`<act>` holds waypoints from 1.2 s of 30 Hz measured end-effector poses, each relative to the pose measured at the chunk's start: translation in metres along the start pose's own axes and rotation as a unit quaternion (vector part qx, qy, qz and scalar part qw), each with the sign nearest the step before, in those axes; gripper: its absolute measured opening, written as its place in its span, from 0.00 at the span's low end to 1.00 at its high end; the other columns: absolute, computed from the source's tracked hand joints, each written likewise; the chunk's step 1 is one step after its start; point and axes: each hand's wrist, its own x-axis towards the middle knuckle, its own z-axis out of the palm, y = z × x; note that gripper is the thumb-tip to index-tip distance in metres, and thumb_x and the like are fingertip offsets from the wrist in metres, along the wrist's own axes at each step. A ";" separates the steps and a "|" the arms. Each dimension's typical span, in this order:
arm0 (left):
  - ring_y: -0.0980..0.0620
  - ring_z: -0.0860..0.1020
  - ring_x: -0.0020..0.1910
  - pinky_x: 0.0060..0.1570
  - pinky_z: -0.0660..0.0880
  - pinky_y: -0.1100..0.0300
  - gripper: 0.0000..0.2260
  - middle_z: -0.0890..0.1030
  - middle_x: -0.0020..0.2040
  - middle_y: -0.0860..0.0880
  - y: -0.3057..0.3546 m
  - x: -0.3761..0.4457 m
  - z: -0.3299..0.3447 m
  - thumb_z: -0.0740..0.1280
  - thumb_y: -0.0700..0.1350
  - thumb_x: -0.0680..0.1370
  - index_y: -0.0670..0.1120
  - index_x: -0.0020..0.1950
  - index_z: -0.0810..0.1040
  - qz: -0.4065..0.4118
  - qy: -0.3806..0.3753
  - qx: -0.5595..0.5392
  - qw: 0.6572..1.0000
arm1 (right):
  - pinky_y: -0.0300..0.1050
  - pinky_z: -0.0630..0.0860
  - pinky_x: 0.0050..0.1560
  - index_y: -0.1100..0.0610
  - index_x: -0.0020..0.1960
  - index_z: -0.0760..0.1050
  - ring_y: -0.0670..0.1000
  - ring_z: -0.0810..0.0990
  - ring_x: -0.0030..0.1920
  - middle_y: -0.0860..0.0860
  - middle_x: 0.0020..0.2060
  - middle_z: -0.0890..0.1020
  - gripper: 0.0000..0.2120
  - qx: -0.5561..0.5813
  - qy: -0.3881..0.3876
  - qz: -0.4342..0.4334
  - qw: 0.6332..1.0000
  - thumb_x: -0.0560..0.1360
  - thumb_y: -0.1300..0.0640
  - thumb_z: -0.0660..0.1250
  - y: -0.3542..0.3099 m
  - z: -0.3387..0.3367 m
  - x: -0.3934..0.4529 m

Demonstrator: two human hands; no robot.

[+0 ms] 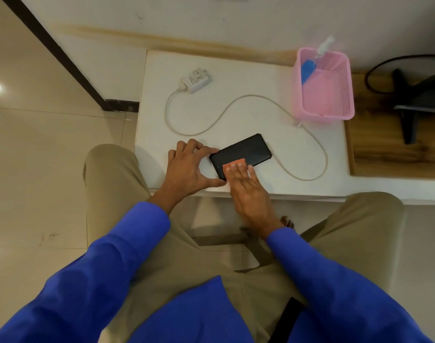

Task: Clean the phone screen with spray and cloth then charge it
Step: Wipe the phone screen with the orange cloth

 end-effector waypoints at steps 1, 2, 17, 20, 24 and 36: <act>0.48 0.70 0.58 0.53 0.64 0.54 0.39 0.74 0.61 0.53 0.000 -0.001 0.000 0.74 0.75 0.64 0.60 0.71 0.77 0.000 0.001 0.000 1.000 | 0.63 0.61 0.79 0.67 0.77 0.66 0.63 0.65 0.78 0.63 0.76 0.69 0.23 0.004 -0.005 -0.023 1.000 0.83 0.65 0.58 -0.005 0.003 -0.001; 0.48 0.70 0.58 0.54 0.64 0.54 0.39 0.75 0.61 0.52 0.000 -0.001 0.000 0.74 0.75 0.65 0.60 0.71 0.77 0.000 0.001 0.000 1.000 | 0.63 0.63 0.77 0.67 0.77 0.67 0.63 0.67 0.77 0.63 0.76 0.70 0.23 0.002 -0.009 -0.045 0.999 0.82 0.65 0.58 -0.004 0.003 -0.001; 0.49 0.69 0.57 0.53 0.63 0.55 0.39 0.73 0.60 0.53 0.000 -0.003 0.003 0.72 0.75 0.64 0.61 0.71 0.77 -0.004 0.007 -0.008 1.000 | 0.62 0.52 0.81 0.65 0.80 0.61 0.62 0.56 0.82 0.62 0.80 0.62 0.25 0.011 -0.023 0.000 1.000 0.83 0.67 0.55 -0.001 0.003 0.011; 0.48 0.69 0.58 0.53 0.62 0.55 0.39 0.73 0.60 0.52 -0.001 -0.003 0.003 0.70 0.75 0.65 0.61 0.72 0.76 -0.001 0.006 -0.006 1.000 | 0.64 0.62 0.78 0.65 0.78 0.66 0.62 0.65 0.79 0.62 0.77 0.68 0.26 -0.007 -0.039 -0.098 0.994 0.80 0.69 0.63 0.009 -0.004 0.010; 0.49 0.67 0.60 0.56 0.62 0.55 0.41 0.72 0.62 0.53 -0.003 -0.002 0.004 0.70 0.77 0.63 0.62 0.73 0.75 -0.011 -0.011 -0.014 1.000 | 0.64 0.62 0.78 0.65 0.78 0.66 0.63 0.66 0.78 0.63 0.76 0.70 0.26 -0.022 0.008 0.039 0.999 0.80 0.72 0.62 0.039 -0.021 0.024; 0.50 0.66 0.58 0.55 0.63 0.55 0.41 0.71 0.61 0.54 -0.003 -0.003 0.005 0.68 0.78 0.63 0.62 0.73 0.76 -0.007 0.000 -0.024 1.000 | 0.59 0.58 0.81 0.64 0.79 0.63 0.62 0.62 0.80 0.63 0.78 0.67 0.27 -0.050 -0.031 -0.025 0.998 0.80 0.72 0.55 0.025 -0.022 0.020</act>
